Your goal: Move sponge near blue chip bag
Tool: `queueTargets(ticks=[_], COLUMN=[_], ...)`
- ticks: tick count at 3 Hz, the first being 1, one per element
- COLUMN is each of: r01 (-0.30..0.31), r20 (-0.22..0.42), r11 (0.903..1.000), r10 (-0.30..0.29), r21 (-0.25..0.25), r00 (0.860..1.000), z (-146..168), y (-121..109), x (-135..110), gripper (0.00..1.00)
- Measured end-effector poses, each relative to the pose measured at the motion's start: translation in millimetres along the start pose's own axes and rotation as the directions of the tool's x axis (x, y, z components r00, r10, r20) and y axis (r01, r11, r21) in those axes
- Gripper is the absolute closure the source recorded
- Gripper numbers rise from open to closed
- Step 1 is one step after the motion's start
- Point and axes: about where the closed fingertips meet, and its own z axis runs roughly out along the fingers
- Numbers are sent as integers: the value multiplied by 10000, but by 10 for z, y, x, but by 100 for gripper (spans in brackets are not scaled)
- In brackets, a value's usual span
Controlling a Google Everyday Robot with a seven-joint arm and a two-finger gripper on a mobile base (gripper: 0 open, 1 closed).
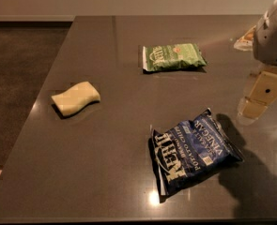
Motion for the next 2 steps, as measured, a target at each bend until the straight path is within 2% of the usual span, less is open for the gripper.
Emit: queueTargets(ticks=[2], r01=[196], r20=[254], r11=[9996], r10=[-191], r21=[-222], r00=[9995], z=[107], y=[-141], x=[-204], gripper=[0])
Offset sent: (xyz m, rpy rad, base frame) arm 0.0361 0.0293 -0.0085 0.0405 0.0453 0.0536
